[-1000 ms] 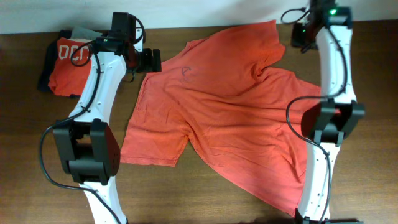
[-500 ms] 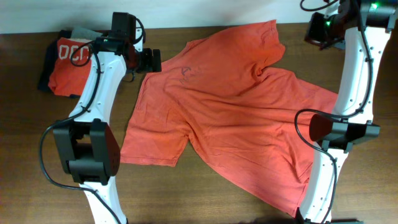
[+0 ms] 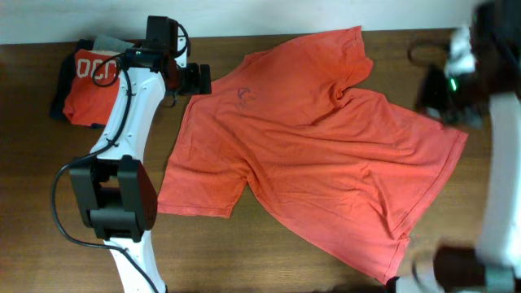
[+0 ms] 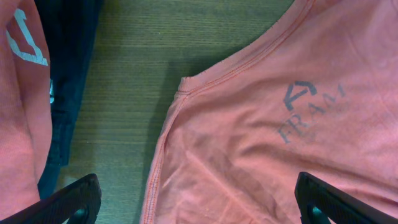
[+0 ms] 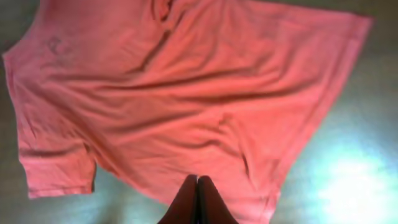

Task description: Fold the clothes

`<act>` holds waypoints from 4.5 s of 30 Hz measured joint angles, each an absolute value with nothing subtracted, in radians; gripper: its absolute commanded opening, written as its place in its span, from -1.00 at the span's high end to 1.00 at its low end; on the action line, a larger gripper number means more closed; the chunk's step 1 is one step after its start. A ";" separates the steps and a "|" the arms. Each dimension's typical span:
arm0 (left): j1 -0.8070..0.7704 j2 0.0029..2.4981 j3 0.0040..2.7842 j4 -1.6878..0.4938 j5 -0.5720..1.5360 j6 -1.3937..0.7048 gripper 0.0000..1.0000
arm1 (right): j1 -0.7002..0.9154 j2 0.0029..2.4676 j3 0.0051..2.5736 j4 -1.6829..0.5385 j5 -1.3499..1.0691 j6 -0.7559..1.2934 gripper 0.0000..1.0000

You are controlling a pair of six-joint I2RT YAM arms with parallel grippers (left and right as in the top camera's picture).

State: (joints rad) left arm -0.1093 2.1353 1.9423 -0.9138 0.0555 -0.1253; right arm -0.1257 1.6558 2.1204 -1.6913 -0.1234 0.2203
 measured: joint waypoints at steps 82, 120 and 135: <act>-0.109 2.135 1.942 -0.916 0.056 -0.125 -0.98 | -0.038 1.426 1.194 -1.110 -0.127 0.441 0.06; -0.306 2.135 1.942 -1.346 0.051 -0.106 0.99 | -0.401 1.426 1.227 -1.032 0.038 0.419 -0.97; -0.319 1.883 1.582 -1.263 0.077 -0.192 0.99 | -0.401 1.426 1.228 -1.032 0.038 0.419 -0.97</act>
State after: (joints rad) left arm -0.3195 1.8828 1.5818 -1.2633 0.0769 -0.1921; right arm -0.4007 1.4261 1.2278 -1.0321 0.0376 0.4187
